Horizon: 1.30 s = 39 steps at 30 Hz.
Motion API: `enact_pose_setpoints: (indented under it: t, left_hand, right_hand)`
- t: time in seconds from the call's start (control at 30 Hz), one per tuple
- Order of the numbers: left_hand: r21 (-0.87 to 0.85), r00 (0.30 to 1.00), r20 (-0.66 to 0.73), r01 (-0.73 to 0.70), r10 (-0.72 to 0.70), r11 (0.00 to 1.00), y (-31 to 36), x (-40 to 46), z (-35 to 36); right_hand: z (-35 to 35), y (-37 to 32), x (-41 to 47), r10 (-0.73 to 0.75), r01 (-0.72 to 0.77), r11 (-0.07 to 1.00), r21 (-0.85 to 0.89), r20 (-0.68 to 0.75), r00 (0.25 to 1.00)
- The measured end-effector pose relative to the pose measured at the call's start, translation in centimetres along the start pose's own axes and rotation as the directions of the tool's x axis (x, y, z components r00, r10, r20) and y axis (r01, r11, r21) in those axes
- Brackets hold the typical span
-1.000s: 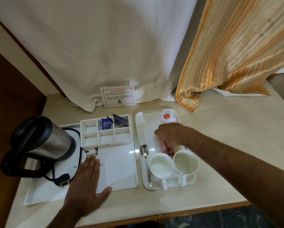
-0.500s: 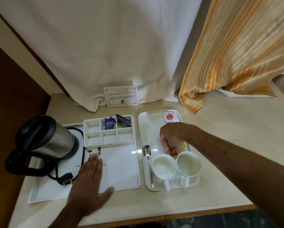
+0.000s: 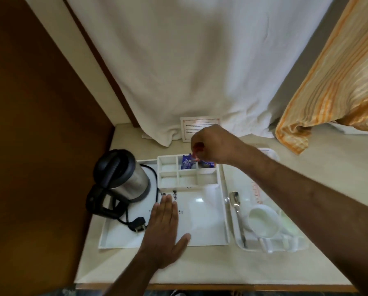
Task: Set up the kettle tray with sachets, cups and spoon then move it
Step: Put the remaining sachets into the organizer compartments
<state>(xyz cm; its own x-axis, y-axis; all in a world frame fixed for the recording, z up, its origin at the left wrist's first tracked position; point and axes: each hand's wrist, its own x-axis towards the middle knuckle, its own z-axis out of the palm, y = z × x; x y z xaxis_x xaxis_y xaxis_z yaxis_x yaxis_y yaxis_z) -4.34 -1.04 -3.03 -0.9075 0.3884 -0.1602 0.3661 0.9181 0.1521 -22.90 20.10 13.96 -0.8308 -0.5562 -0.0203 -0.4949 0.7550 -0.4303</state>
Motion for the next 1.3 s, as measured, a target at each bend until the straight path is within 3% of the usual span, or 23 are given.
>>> enact_pose_setpoints:
  t: [0.17,0.4,0.7,0.83,1.0,1.1,1.3]
  left_hand:
    - [-0.011,1.000,0.016,-0.001,0.001,1.000,0.1,0.2,0.2]
    - [-0.041,1.000,0.018,-0.008,0.009,0.999,-0.2,0.3,0.6]
    - [-0.022,0.999,0.051,0.017,-0.016,1.000,-0.2,0.4,0.1]
    - [0.010,0.998,0.054,0.011,-0.012,1.000,0.0,0.4,0.4]
    - [0.006,1.000,0.023,-0.008,0.008,1.000,-0.3,0.3,1.1]
    - [0.039,1.000,0.014,-0.002,0.001,0.999,-0.4,0.5,1.1]
    - [0.091,0.999,-0.036,-0.021,0.025,0.996,-0.2,0.7,0.9]
  right_hand:
    - [3.3,-4.7,4.9,0.084,-0.086,0.995,0.053,0.037,0.996]
    - [8.8,-4.4,7.3,0.249,-0.232,0.955,-0.184,0.076,0.965]
    - [9.9,-4.1,8.1,0.071,-0.060,0.915,-0.398,0.013,0.997]
    - [7.0,-3.3,7.2,0.034,-0.057,0.938,-0.341,-0.072,0.997]
    - [-0.3,4.0,3.8,0.278,-0.334,0.927,-0.171,-0.283,0.918]
    - [-3.3,9.6,-1.2,0.439,-0.484,0.859,-0.169,-0.246,0.864]
    - [-0.7,16.3,-8.2,0.587,-0.584,0.768,-0.263,-0.075,0.806]
